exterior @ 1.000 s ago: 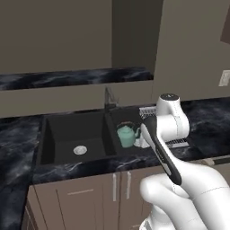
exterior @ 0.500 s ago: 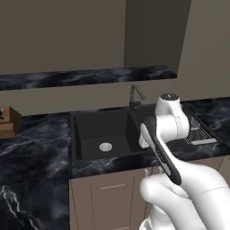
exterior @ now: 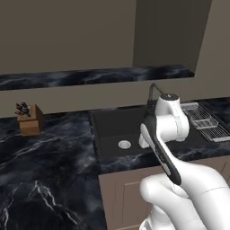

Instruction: Place the glass cup in the left basin and the kettle in the right basin of the sink.

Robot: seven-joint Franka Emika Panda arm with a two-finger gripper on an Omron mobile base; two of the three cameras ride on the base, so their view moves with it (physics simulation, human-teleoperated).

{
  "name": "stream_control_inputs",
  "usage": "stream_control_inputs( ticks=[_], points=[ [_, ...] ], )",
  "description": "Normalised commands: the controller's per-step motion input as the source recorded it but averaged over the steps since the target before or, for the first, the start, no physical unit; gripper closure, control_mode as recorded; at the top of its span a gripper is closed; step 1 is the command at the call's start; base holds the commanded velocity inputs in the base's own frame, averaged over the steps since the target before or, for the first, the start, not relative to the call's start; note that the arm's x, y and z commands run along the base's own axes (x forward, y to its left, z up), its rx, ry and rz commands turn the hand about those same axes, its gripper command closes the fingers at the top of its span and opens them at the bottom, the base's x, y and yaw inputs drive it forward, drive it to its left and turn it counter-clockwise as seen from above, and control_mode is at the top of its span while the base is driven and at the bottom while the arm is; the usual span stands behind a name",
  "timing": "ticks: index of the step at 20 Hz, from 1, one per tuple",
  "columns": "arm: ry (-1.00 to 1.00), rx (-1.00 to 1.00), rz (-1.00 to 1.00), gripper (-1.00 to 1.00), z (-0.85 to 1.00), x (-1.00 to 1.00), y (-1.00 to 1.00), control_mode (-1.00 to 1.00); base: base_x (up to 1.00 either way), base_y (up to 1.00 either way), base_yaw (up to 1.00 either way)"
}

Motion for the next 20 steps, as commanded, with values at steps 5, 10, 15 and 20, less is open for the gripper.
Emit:
stream_control_inputs(
  ticks=[5, 10, 15, 20],
  points=[
    [0.00, 0.00, 0.00, 1.00, 0.00, 0.00, 0.00, 1.00, 0.00, 0.53, 0.00],
    [0.00, 0.00, 0.00, 1.00, 0.00, 0.00, 0.00, 1.00, 0.00, 0.30, 0.00],
    [0.00, 0.00, 0.00, 1.00, -0.04, 0.00, 0.01, -1.00, 0.00, 0.08, 0.00],
    [0.00, 0.00, 0.00, 1.00, -0.06, 0.13, -0.02, -1.00, 0.00, 0.00, 0.00]
  ],
)
